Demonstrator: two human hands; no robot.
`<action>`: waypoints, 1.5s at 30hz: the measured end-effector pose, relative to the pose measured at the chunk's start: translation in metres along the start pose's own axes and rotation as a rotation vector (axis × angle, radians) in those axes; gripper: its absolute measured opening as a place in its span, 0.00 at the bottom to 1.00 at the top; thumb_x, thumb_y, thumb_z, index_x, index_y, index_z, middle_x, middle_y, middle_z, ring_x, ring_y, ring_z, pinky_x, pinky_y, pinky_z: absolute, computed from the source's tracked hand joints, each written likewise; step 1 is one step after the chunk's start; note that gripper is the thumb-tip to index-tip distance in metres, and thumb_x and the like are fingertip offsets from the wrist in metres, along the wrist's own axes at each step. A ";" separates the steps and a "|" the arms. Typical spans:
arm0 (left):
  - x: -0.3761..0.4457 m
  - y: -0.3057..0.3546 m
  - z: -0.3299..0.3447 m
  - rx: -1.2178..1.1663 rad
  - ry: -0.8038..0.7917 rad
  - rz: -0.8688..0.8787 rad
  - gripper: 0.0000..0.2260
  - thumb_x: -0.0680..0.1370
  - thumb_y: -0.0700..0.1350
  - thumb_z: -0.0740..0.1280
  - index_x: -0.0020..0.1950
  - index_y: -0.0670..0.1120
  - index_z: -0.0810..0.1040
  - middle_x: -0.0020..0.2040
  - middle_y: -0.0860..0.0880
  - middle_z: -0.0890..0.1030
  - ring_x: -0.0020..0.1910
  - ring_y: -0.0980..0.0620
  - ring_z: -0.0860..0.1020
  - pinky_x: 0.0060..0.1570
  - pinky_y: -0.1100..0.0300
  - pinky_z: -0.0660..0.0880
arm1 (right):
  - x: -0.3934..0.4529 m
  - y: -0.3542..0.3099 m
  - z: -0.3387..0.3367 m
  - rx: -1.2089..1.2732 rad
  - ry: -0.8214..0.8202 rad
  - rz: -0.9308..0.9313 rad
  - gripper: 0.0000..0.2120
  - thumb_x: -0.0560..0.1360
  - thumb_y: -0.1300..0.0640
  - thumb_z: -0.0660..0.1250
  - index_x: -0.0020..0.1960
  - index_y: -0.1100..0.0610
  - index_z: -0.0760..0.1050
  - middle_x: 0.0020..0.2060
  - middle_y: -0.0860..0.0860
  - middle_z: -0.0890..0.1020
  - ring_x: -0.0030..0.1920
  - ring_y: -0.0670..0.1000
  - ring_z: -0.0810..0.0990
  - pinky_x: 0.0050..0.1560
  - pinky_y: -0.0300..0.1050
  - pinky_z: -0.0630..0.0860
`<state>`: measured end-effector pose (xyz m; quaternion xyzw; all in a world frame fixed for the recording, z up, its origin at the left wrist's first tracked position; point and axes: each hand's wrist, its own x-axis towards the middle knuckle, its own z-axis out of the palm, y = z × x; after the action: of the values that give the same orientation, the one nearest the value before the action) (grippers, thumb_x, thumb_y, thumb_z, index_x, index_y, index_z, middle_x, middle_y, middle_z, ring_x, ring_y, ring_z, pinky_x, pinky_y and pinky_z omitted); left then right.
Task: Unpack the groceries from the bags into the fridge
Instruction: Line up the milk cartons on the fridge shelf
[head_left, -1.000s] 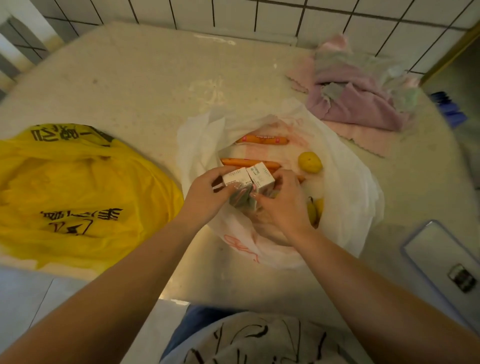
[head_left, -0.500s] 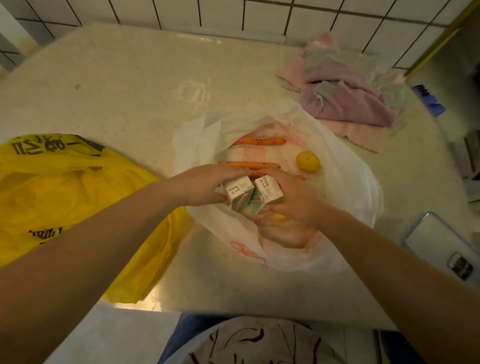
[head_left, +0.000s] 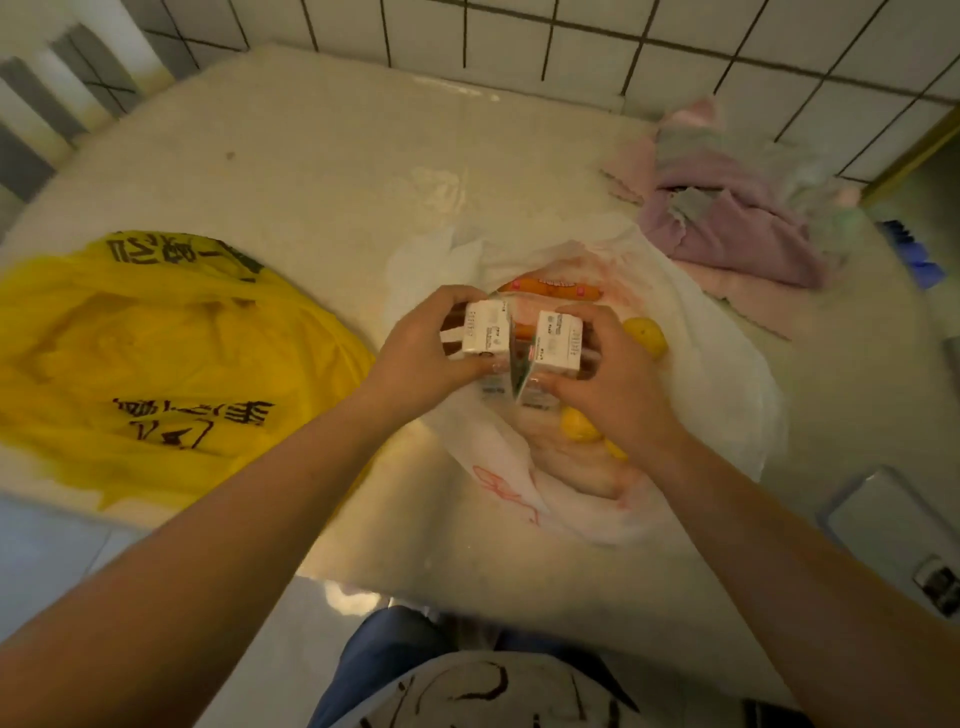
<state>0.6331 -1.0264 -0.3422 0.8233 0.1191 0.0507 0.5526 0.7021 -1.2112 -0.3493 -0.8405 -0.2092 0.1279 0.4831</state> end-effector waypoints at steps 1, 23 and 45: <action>-0.008 0.007 -0.005 -0.029 0.059 -0.003 0.24 0.68 0.38 0.76 0.58 0.50 0.71 0.50 0.61 0.75 0.51 0.68 0.75 0.46 0.70 0.76 | 0.000 -0.013 -0.002 0.030 -0.012 -0.031 0.30 0.64 0.62 0.77 0.57 0.41 0.68 0.55 0.45 0.78 0.55 0.43 0.78 0.53 0.43 0.79; -0.353 -0.001 -0.181 -0.063 1.086 -0.238 0.24 0.70 0.36 0.73 0.61 0.54 0.70 0.52 0.62 0.75 0.50 0.72 0.74 0.42 0.76 0.73 | -0.118 -0.239 0.245 0.196 -0.887 -0.608 0.29 0.65 0.60 0.77 0.58 0.44 0.68 0.51 0.36 0.75 0.55 0.39 0.76 0.50 0.38 0.78; -0.537 -0.135 -0.602 0.111 1.281 -0.210 0.28 0.70 0.41 0.74 0.67 0.54 0.70 0.59 0.57 0.76 0.55 0.64 0.73 0.47 0.72 0.73 | -0.169 -0.529 0.642 0.289 -0.950 -0.798 0.26 0.67 0.61 0.75 0.60 0.46 0.70 0.53 0.37 0.76 0.52 0.31 0.74 0.44 0.25 0.73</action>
<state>-0.0345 -0.5731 -0.2097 0.6413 0.5074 0.4710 0.3307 0.1649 -0.5688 -0.2100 -0.4759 -0.6784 0.3237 0.4567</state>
